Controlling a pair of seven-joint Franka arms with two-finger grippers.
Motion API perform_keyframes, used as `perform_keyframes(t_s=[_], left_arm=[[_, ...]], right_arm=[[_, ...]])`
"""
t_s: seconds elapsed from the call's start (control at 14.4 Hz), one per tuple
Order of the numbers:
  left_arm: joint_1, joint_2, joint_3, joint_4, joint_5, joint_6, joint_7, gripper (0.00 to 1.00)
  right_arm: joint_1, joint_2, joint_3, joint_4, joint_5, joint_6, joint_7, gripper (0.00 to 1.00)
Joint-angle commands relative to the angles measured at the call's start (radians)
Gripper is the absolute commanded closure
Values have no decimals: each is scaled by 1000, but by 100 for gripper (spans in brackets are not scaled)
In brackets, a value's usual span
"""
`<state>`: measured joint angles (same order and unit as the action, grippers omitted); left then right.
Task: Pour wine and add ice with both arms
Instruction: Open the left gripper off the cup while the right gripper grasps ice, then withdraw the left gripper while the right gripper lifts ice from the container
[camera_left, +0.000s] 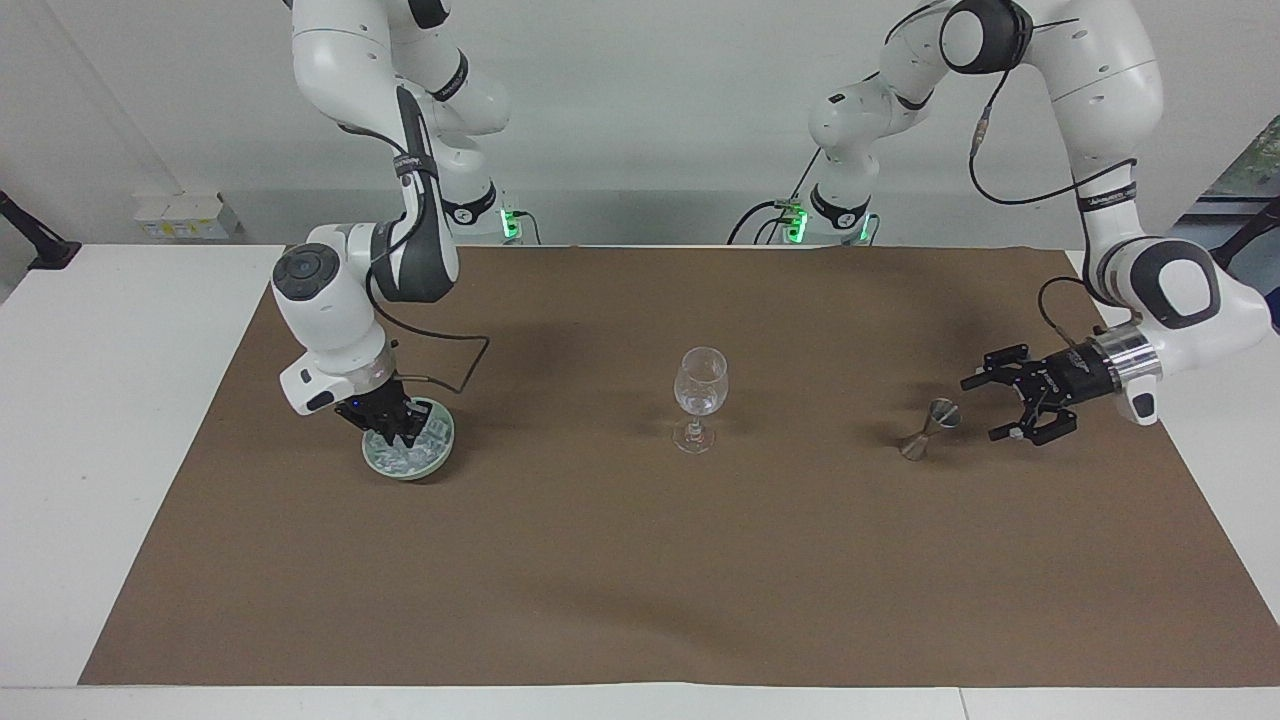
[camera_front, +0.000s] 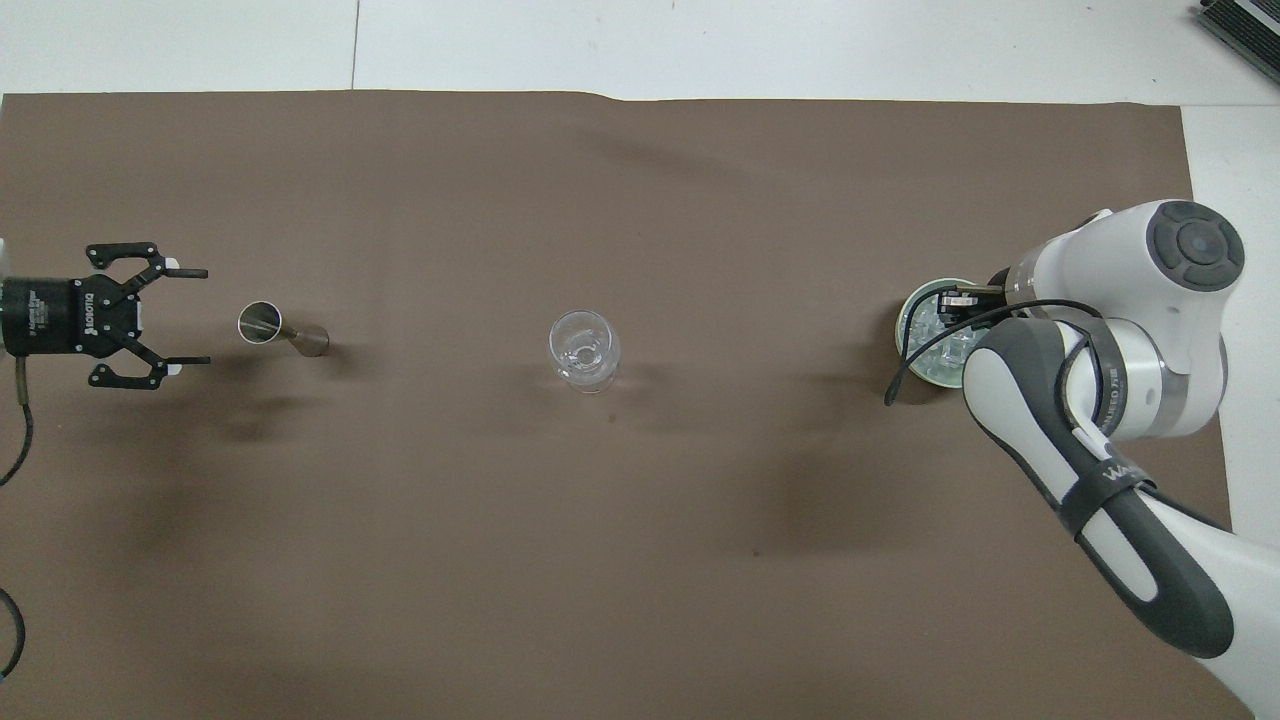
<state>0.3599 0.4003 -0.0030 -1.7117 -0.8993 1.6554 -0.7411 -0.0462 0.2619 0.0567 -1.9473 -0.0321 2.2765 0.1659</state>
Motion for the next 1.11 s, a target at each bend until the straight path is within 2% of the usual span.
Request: perform_keyframes(t_s=[0.0,0.35,0.69,1.04], left_arm=[[-6,2,-2,142,135,-61,-32,0],[-44,-38,-23,231,339,-63,86,0],[-87,-132,-23,222,526,-60,449,0],[-189,-205,-23,205,707,-59,642,0]], right_arm=[[-6,-32,8,17,17,-37,-39,100],[-6,-105,8,37,18,-86,-39,100],[-15,-197,8,44,18,-152,-39,100],[-17,-243,8,45,18,-187,-51,100]])
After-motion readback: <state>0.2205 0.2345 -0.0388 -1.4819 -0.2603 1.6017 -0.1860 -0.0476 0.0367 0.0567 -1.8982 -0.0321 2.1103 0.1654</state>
